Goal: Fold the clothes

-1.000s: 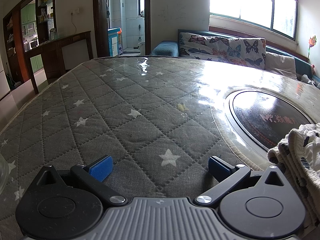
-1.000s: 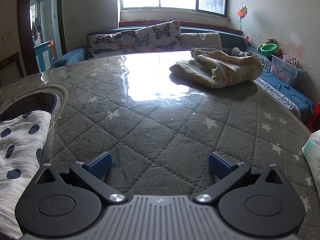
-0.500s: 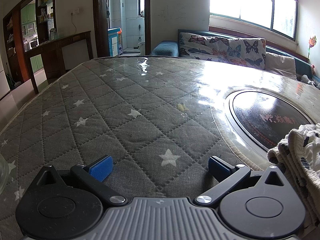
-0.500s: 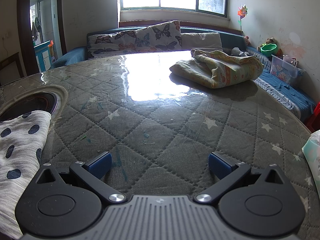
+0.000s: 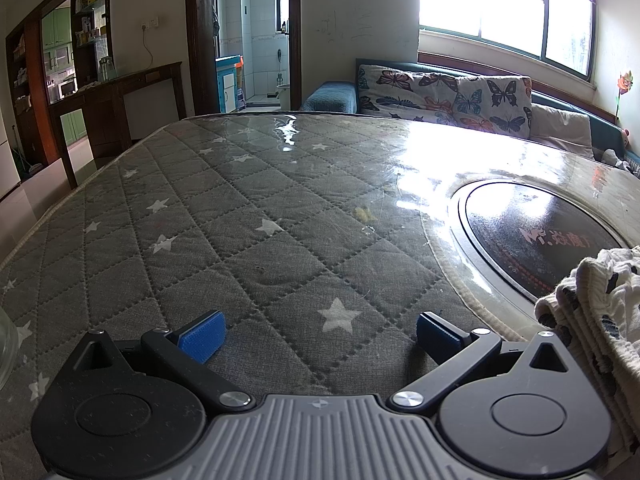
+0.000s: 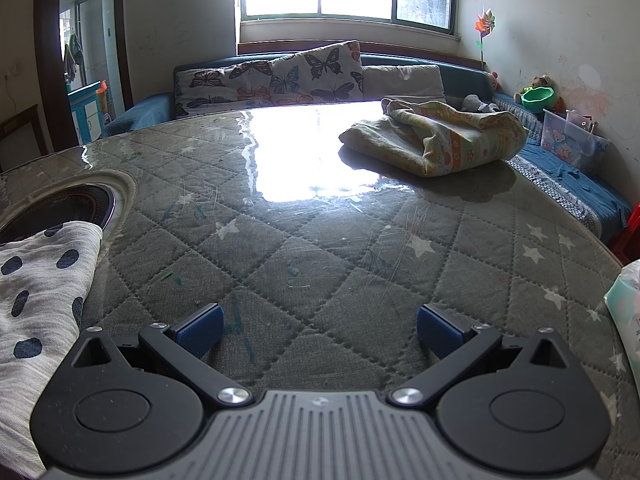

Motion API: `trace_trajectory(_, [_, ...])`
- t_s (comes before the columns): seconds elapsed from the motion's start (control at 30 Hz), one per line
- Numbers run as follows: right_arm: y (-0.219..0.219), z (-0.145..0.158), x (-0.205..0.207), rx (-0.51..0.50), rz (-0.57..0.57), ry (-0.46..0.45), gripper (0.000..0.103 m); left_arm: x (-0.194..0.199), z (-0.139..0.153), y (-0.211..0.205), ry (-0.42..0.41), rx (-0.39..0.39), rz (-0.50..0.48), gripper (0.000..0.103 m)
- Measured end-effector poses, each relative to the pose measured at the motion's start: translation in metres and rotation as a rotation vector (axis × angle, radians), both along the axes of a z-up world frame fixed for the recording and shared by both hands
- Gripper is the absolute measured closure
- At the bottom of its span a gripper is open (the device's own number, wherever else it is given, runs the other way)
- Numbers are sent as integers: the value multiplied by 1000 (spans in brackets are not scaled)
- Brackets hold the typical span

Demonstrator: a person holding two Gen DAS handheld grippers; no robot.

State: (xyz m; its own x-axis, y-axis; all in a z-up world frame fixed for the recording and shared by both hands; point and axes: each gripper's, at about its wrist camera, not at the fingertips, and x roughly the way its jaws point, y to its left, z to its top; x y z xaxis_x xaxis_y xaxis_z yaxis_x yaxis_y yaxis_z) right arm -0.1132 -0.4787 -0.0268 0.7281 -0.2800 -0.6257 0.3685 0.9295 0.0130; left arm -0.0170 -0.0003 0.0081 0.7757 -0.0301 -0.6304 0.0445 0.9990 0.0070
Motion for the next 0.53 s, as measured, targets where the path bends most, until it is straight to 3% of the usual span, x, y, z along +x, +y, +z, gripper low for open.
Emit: trace_trajectory(0.53, [1, 0, 1, 1, 0, 1, 0, 1, 1, -2, 0, 1, 0, 0])
